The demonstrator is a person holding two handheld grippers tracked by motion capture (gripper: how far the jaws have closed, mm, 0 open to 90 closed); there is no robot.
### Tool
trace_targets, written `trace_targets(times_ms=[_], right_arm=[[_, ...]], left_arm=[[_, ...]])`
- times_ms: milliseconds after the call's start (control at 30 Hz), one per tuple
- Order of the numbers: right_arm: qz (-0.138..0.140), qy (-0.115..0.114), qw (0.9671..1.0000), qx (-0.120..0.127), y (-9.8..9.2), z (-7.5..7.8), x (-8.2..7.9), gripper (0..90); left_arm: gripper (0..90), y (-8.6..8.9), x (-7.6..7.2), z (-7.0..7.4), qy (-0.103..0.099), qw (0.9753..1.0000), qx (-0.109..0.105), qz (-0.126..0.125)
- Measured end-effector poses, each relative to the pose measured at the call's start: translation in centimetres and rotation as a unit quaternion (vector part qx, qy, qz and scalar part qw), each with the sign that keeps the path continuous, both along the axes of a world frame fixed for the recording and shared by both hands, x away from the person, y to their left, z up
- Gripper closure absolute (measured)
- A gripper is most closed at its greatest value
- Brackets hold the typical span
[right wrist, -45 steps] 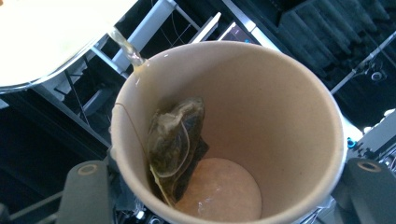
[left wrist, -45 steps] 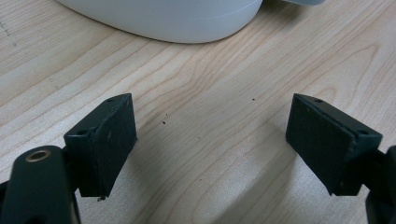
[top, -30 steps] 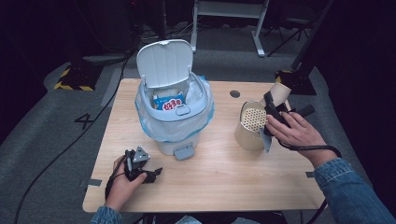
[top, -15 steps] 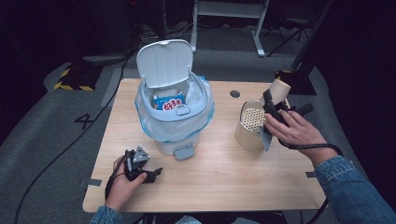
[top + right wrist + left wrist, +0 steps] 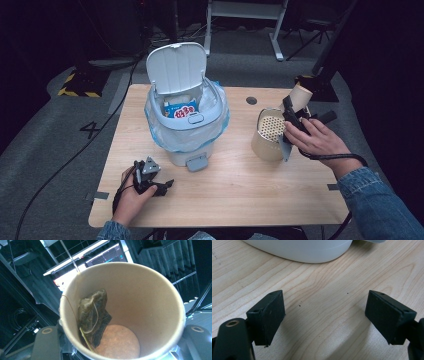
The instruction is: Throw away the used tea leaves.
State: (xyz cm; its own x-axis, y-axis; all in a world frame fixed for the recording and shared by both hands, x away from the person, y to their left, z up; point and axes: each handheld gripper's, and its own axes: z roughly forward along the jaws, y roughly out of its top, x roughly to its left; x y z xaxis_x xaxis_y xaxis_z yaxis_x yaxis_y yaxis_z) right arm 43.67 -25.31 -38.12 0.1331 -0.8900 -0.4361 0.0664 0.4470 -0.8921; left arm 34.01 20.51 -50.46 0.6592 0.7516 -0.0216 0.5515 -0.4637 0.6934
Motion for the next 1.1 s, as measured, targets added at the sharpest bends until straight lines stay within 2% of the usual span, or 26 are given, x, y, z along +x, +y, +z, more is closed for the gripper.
trace_targets(times_ms=[133,167,233,267,333,367,400,433,500,567,600,700,967,1000,1100], right_arm=[[-0.004,-0.012,0.9998,0.016,-0.1,0.6,0.0,33.3],[-0.005,-0.014,0.9998,0.014,0.0,0.6,-0.1,33.3],[0.004,-0.003,1.0000,-0.003,0.2,0.2,-0.2,33.5],[0.001,-0.005,1.0000,-0.001,0.1,0.5,-0.2,33.5],[-0.014,-0.026,0.9994,0.021,-0.1,1.2,0.2,33.9],[-0.020,-0.033,0.9992,0.013,-0.1,1.0,0.2,34.1],[-0.008,-0.014,0.9998,-0.013,-0.1,0.3,0.3,34.4],[-0.008,-0.009,0.9995,-0.028,0.0,0.0,0.2,34.5],[-0.012,-0.020,0.9995,-0.019,0.2,0.1,0.1,34.7],[-0.012,-0.019,0.9995,-0.023,0.3,0.1,0.1,34.7],[-0.012,-0.021,0.9996,-0.015,0.3,0.1,0.2,34.7],[-0.010,-0.018,0.9994,-0.030,0.6,0.1,0.1,34.7],[-0.005,-0.008,0.9998,0.016,0.5,1.2,0.0,33.7],[0.000,-0.006,0.9996,0.027,0.5,1.4,0.0,33.5],[0.008,0.012,0.9969,0.078,0.5,2.2,-0.3,33.1]], left_arm=[[16.6,0.0,0.0,0.0,0.000,1.0000,0.000,0.000],[16.7,0.0,0.0,0.0,0.000,1.0000,0.000,0.000],[16.7,0.0,0.0,0.0,0.000,1.0000,0.000,0.000],[16.7,0.0,0.0,0.0,0.000,1.0000,0.000,0.000],[16.6,0.0,0.0,0.0,0.000,1.0000,0.000,0.000],[16.6,0.0,0.0,0.0,0.000,1.0000,0.000,0.000],[16.6,0.0,0.0,0.0,0.000,1.0000,0.000,0.000],[16.7,0.0,0.0,0.0,0.000,1.0000,0.000,0.000],[16.7,0.0,0.0,0.0,0.000,1.0000,0.000,0.000],[16.6,0.0,0.0,0.0,0.000,1.0000,0.000,0.000],[16.6,0.0,0.0,0.0,0.000,1.0000,0.000,0.000],[16.7,0.0,0.0,0.0,0.000,1.0000,0.000,0.000],[16.6,0.0,0.0,0.0,-0.001,1.0000,0.002,-0.001],[16.6,0.0,0.0,0.0,0.000,1.0000,0.000,0.000],[16.6,0.0,0.0,0.0,0.000,1.0000,0.000,0.000]])
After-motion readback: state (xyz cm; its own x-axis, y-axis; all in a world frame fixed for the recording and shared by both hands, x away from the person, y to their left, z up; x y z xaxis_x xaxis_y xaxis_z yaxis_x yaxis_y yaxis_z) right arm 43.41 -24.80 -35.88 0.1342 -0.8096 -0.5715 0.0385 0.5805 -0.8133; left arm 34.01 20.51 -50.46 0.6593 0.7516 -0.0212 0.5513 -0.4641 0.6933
